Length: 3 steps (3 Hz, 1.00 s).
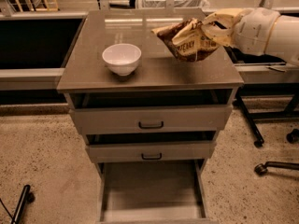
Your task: Pick brown chip bag from bottom drawer and place on counter
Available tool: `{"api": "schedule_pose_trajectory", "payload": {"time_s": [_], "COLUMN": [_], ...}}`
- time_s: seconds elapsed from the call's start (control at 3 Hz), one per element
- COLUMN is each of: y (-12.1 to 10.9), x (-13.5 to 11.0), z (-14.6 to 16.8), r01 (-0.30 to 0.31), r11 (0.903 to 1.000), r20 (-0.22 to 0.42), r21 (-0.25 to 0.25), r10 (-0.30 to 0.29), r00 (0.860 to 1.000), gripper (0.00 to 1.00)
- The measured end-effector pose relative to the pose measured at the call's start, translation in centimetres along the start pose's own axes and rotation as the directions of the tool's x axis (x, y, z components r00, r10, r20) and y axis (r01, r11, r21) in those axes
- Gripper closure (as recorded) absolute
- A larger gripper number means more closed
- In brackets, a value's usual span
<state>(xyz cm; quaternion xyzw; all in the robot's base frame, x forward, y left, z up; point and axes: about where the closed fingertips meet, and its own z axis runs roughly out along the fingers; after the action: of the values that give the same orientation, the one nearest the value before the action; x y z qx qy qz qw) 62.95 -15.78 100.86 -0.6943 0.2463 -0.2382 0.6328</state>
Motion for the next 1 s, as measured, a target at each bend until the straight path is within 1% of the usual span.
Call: {"api": "schedule_pose_trajectory", "payload": {"time_s": [0.33,0.67,1.0], "y": [0.3,0.5,0.5], "x": [3.7,7.2,7.4], "z": [-0.1,-0.7,-0.7], "r01": [-0.013,-0.072,-0.077], "r11": [0.9979,0.9894,0.9884], "r20": [-0.144,-0.218,-0.221], "r21": [0.063,0.126,0.131], "r10": [0.022,0.098,0.105], "r00": [0.989,0.971,0.97], "gripper": [0.58,0.35,0.11]}}
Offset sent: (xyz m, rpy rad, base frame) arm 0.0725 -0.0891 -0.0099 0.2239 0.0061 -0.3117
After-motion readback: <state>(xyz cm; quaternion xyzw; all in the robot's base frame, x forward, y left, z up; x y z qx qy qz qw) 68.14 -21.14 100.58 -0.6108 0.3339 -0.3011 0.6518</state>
